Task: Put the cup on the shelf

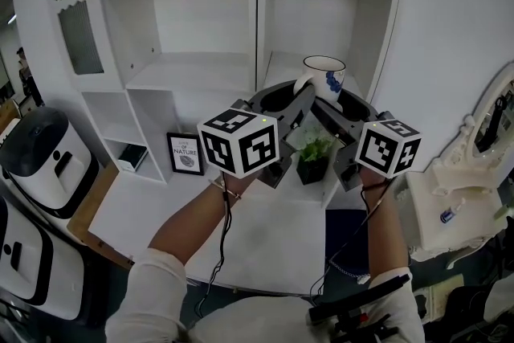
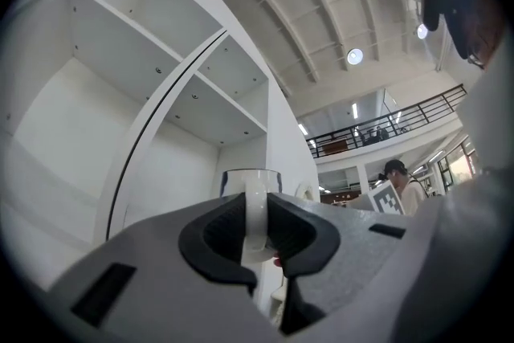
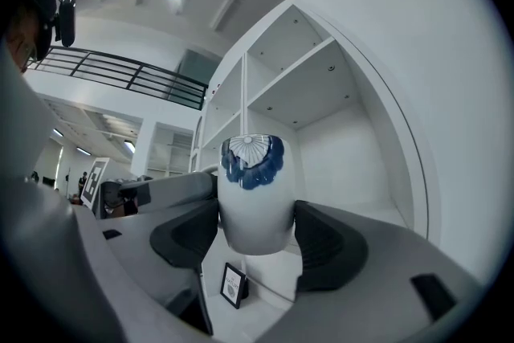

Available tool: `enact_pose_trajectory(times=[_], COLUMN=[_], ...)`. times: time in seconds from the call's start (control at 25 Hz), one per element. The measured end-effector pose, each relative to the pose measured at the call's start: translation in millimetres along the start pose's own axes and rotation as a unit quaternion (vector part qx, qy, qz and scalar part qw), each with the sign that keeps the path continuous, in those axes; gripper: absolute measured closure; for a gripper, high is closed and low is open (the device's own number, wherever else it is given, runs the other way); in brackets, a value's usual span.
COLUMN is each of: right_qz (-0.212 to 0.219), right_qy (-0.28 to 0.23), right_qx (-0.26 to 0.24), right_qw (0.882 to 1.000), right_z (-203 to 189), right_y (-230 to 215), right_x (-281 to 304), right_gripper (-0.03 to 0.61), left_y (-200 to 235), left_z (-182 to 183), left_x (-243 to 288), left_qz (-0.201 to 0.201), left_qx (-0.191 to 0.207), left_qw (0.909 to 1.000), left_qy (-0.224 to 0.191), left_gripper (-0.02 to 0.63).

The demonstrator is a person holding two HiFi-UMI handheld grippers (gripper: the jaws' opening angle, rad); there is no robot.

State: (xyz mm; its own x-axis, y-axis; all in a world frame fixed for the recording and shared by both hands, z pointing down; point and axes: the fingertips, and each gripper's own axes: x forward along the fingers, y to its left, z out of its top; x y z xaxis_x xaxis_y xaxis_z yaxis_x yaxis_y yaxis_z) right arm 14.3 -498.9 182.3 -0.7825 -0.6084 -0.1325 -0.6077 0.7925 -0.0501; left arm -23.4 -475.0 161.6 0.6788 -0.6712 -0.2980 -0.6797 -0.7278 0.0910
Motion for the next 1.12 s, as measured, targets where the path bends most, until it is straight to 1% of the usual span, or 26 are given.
enact_pose_trajectory(times=[0.08, 0.2, 0.36, 0.52, 0.76, 0.88, 1.04, 1.08, 1.12], right_qz=[-0.003, -0.008, -0.031, -0.042, -0.085, -0.098, -0.111, -0.114, -0.117], right_qy=[-0.004, -0.009, -0.021, -0.027, -0.012, -0.009, -0.007, -0.005, -0.002], right_qx=[0.002, 0.017, 0.038, 0.052, 0.024, 0.020, 0.019, 0.021, 0.024], right_qw=[1.000, 1.000, 0.999, 0.997, 0.996, 0.995, 0.994, 0.993, 0.993], right_z=[3.0, 4.8, 5.9, 2.6, -4.3, -9.4, -23.1, -28.6, -34.6], right_y=[-3.7, -7.8, -20.4, -32.4, -43.2, -46.5, -50.4, -50.8, -51.4], right_x=[4.0, 7.6, 2.1, -9.4, -23.7, -31.9, -44.5, -47.0, -49.2], right_gripper=[0.268, 0.268, 0.268, 0.268, 0.268, 0.268, 0.272, 0.283, 0.309], left_y=[4.5, 9.0, 17.1, 24.8, 34.4, 39.7, 42.8, 43.0, 43.1], left_z=[2.5, 5.0, 9.0, 9.9, 6.0, 5.1, 4.9, 5.1, 5.5], left_x=[4.0, 8.5, 17.7, 24.7, 34.6, 42.3, 51.4, 53.1, 54.9], left_qz=[0.001, 0.005, 0.022, 0.034, 0.064, 0.079, 0.088, 0.089, 0.090], left_qx=[-0.005, 0.002, 0.013, 0.017, 0.013, 0.010, 0.012, 0.013, 0.013], left_qw=[1.0000, 1.0000, 0.9997, 0.9993, 0.9978, 0.9968, 0.9960, 0.9958, 0.9957], left_qy=[-0.002, -0.001, 0.001, 0.006, 0.010, 0.012, 0.015, 0.016, 0.016], left_gripper=[0.552, 0.552, 0.553, 0.553, 0.552, 0.552, 0.552, 0.552, 0.552])
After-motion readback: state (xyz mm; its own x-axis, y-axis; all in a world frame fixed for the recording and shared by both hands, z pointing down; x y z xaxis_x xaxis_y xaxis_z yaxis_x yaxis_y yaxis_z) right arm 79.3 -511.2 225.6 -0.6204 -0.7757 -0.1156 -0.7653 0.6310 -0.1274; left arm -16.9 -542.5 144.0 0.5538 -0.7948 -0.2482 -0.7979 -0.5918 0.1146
